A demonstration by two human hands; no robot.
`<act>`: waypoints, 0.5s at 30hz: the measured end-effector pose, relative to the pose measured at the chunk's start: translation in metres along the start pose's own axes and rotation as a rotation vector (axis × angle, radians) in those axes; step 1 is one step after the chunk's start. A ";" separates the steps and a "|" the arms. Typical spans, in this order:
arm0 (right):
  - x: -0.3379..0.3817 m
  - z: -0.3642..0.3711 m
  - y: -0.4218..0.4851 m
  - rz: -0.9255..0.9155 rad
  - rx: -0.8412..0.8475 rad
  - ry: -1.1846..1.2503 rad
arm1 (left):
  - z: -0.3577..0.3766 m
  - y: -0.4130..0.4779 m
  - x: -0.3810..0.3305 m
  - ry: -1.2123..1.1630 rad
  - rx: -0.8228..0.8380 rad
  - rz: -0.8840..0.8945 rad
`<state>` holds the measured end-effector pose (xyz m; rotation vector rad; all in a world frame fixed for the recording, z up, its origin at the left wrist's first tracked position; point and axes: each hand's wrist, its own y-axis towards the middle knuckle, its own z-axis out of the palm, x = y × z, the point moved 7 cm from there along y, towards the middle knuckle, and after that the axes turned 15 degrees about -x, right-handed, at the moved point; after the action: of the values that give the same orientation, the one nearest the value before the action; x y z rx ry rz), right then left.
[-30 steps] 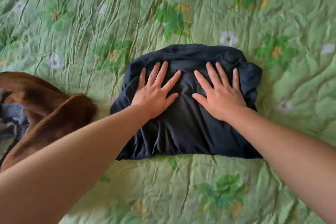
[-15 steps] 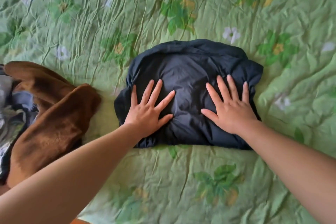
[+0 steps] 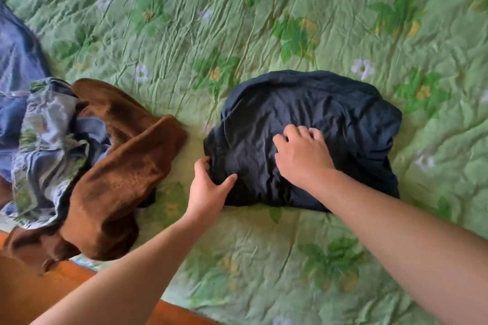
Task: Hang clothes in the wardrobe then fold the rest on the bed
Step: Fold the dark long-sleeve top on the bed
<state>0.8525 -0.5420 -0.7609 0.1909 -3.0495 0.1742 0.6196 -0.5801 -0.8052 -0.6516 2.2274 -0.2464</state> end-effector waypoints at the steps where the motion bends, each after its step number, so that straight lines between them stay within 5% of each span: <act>1: 0.013 -0.005 0.015 -0.073 -0.020 0.017 | 0.003 0.002 0.004 -0.042 0.019 -0.062; 10: 0.102 0.005 0.114 -0.646 0.102 -0.425 | 0.016 0.023 0.015 -0.077 0.211 -0.081; 15: 0.104 0.002 0.120 -0.630 0.171 -0.450 | 0.013 0.018 0.009 -0.130 0.242 -0.060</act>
<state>0.7341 -0.4366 -0.7664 1.3375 -3.1897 0.3859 0.6177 -0.5695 -0.8262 -0.5850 2.0158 -0.4818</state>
